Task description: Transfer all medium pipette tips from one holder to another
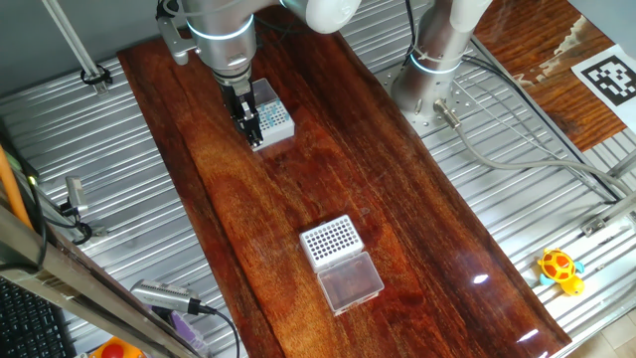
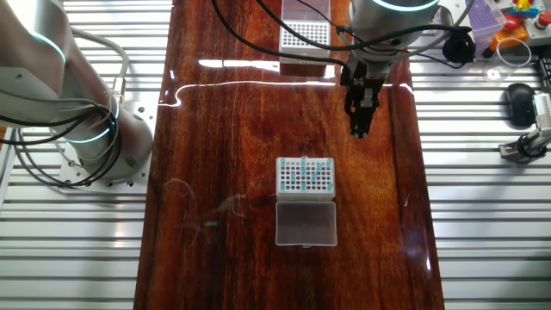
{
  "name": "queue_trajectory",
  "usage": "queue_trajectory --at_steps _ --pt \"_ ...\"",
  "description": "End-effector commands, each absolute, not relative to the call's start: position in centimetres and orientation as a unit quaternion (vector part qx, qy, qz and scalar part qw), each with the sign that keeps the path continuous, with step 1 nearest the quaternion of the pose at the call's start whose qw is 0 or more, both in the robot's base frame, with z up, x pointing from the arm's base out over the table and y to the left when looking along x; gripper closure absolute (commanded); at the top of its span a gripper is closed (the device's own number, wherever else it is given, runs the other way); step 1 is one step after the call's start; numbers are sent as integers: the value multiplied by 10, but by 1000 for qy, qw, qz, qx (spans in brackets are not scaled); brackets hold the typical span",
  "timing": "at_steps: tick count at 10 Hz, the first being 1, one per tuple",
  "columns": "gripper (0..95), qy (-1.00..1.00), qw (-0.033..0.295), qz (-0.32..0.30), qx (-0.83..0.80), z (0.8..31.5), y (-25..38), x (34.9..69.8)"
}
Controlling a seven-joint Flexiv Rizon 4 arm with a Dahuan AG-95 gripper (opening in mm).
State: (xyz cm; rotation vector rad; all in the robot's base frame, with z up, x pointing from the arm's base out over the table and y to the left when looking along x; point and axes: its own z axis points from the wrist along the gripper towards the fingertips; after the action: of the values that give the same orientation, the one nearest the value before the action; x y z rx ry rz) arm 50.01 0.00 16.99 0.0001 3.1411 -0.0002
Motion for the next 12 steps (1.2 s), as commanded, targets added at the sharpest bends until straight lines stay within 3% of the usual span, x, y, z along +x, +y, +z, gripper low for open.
queue_trajectory --at_steps 1,12 --pt "950 998 2 8 -63 170 0 500" --pt "950 998 2 6 -58 170 0 500"
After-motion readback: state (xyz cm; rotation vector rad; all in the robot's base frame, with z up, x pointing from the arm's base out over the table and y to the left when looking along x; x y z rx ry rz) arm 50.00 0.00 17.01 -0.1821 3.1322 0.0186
